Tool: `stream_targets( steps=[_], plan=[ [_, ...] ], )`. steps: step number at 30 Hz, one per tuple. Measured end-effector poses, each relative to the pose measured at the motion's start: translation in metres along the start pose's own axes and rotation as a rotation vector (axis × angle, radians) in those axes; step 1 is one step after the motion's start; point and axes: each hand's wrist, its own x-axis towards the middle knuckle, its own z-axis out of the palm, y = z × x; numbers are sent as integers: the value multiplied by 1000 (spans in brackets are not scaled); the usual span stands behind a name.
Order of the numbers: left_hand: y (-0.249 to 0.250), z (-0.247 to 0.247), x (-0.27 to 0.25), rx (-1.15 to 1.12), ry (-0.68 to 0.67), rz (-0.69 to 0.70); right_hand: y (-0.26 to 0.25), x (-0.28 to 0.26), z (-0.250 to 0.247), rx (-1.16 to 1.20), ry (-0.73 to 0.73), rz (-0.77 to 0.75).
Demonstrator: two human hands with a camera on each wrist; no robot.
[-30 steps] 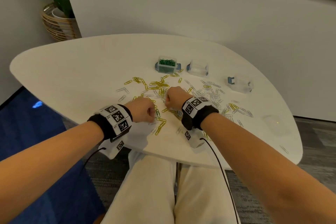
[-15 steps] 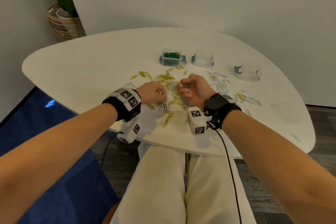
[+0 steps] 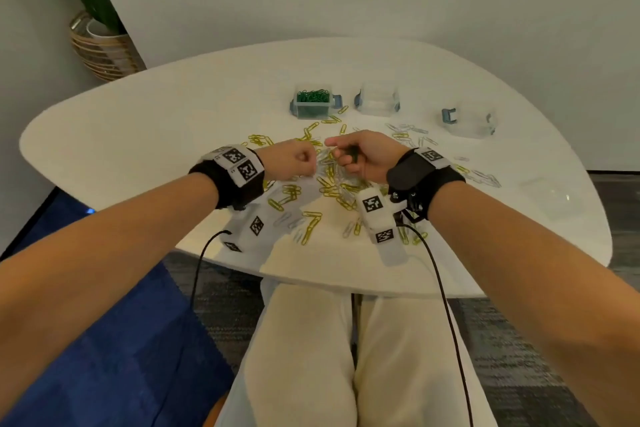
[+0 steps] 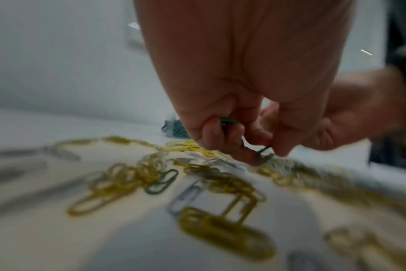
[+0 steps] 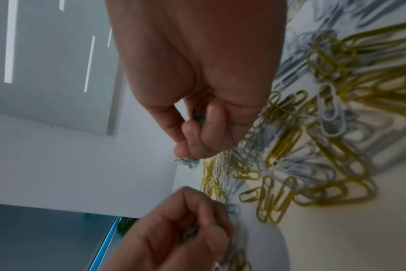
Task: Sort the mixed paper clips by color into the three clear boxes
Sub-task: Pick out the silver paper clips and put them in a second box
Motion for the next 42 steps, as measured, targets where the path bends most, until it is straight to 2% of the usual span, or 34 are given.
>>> stream_targets(
  steps=[3,5,8,11,13,16,21,23,25,29,31,35,37,39,42],
  plan=[
    [-4,-5,13,-815,-44,-162,-11,8,0,34,19,62],
    [-5,-16,24,-1194,-38,-181,-26,15,-1,108,44,55],
    [0,-49,46,-1547,160,-184,-59,29,-1,378,30,-56],
    [4,-78,71,-1695,321,-176,-92,48,4,486,45,-198],
    [5,-88,86,-1668,383,-157,-103,63,6,423,47,-216],
    [8,-91,103,-1574,400,-128,-107,84,10,353,62,-197],
    [13,-83,118,-1411,542,-172,-100,102,21,408,34,-263],
    [12,-77,120,-1325,579,-193,-95,98,26,351,37,-269],
    [14,-73,115,-1238,604,-183,-93,89,26,252,100,-282],
    [8,-77,87,-1018,647,-158,-90,60,-12,33,157,-330],
    [-11,-76,64,-802,635,-226,-84,32,-46,-70,233,-347],
    [-80,-46,11,-247,442,-534,-50,-27,-113,-304,531,-298],
    [-103,-26,-3,9,410,-643,-23,-46,-135,-373,656,-264],
    [-101,-9,-8,49,399,-674,-3,-51,-149,-432,705,-237],
    [-71,8,-9,32,362,-739,13,-35,-159,-687,642,-83]
  ],
)
